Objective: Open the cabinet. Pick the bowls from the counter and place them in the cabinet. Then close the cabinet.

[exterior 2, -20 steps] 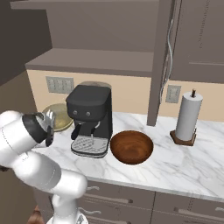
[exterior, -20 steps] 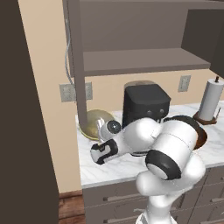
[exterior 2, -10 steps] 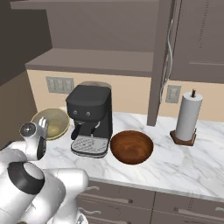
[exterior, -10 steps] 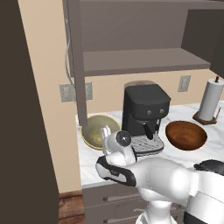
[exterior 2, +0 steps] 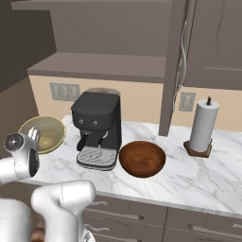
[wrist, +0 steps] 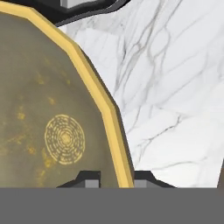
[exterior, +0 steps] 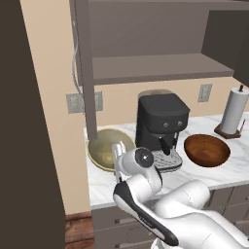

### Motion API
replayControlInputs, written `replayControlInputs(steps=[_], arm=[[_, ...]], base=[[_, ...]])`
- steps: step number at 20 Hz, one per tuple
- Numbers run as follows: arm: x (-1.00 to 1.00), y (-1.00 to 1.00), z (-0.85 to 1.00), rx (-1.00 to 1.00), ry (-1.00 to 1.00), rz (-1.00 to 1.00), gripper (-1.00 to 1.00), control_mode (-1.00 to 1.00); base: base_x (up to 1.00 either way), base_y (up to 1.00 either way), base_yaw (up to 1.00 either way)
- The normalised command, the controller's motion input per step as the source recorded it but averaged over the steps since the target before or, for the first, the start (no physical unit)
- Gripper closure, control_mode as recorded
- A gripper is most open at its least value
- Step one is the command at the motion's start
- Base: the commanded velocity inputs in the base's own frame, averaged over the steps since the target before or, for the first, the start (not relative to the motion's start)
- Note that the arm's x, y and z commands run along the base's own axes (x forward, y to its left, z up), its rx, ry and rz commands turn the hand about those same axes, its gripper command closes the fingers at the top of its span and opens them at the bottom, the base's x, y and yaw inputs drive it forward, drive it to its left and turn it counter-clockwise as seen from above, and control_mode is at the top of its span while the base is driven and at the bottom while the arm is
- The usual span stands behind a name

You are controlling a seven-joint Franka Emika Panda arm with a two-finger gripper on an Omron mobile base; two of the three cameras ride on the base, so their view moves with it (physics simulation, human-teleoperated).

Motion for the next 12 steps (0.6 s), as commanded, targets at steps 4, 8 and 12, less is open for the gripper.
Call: replayControlInputs(steps=[4,8,12], arm=[[-0.58,0.0,0.18,0.0,0.0,0.0,1.0,-1.0],[-0.56,0.0,0.35,0.0,0.0,-0.01,1.0,-1.0],[-0.61,0.0,0.76,0.0,-0.08,0.0,1.0,-1.0]], base=[[0.0,0.0,0.0],[0.0,0.0,0.0],[0.0,0.0,0.0]])
